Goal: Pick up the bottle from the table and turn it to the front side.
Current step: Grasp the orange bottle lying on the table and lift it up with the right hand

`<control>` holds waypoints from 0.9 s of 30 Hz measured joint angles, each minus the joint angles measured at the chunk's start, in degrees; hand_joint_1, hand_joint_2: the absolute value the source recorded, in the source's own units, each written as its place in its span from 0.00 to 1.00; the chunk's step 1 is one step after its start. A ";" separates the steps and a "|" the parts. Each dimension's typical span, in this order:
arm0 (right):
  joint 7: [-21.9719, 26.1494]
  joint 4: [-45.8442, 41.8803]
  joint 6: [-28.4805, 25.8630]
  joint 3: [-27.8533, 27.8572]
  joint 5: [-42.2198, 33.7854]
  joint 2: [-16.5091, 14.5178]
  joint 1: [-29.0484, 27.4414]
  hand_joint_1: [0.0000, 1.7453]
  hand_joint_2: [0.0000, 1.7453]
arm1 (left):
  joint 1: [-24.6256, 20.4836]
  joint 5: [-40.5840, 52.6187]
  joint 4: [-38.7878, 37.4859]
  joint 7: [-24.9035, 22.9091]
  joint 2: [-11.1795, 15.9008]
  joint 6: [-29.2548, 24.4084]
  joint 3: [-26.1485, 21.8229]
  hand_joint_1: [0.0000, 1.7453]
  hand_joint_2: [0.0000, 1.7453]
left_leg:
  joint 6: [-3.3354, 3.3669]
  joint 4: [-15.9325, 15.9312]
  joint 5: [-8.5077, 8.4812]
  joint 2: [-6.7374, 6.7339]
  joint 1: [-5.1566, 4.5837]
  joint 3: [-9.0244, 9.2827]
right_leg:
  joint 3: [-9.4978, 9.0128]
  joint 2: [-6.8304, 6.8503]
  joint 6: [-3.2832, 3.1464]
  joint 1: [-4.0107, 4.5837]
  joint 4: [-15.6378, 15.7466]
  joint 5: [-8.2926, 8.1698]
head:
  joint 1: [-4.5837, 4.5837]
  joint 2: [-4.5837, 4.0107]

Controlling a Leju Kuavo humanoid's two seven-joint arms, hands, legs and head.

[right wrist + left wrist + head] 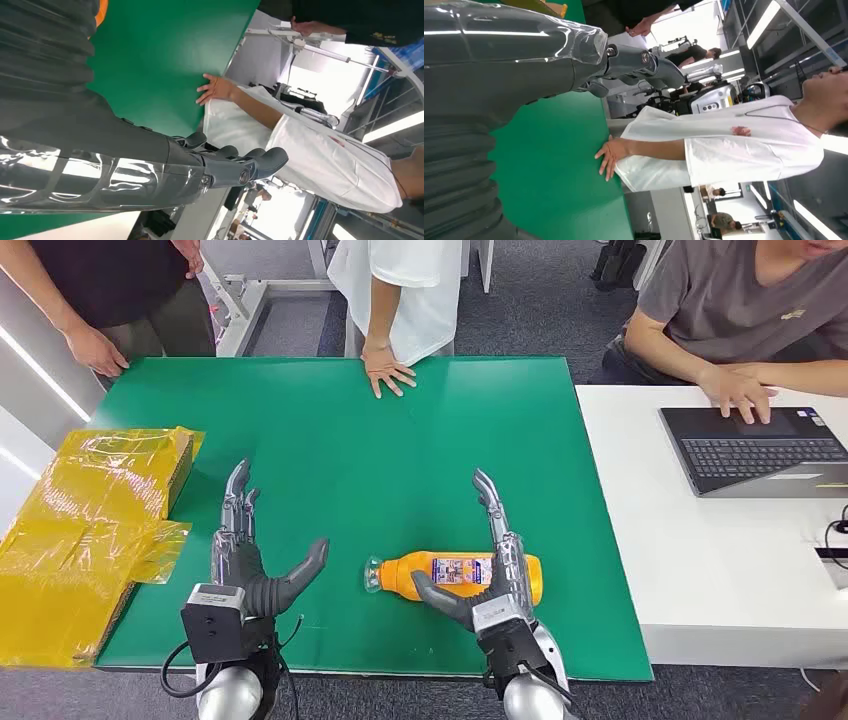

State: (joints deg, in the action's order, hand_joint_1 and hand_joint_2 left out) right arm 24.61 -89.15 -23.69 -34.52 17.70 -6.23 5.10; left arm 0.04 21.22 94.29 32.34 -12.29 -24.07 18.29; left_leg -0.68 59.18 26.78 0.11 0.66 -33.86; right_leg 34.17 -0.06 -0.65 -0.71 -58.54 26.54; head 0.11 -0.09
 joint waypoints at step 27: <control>-14.41 4.79 21.41 2.36 25.52 8.50 9.40 0.00 1.00 | -1.65 0.28 -0.31 -0.03 -0.84 4.71 -0.01 0.00 1.00 | 0.05 0.05 -0.04 0.00 -0.01 -0.01 | -0.01 0.00 0.10 -0.01 0.00 -0.09 | -0.01 0.01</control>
State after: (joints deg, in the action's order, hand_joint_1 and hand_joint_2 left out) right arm 10.20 -84.36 -2.28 -32.16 43.22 2.27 14.50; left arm -1.61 21.50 93.98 32.30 -13.13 -19.35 18.28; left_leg -0.62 59.24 26.74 0.11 0.66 -33.87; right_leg 34.16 -0.06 -0.55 -0.72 -58.54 26.46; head 0.10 -0.08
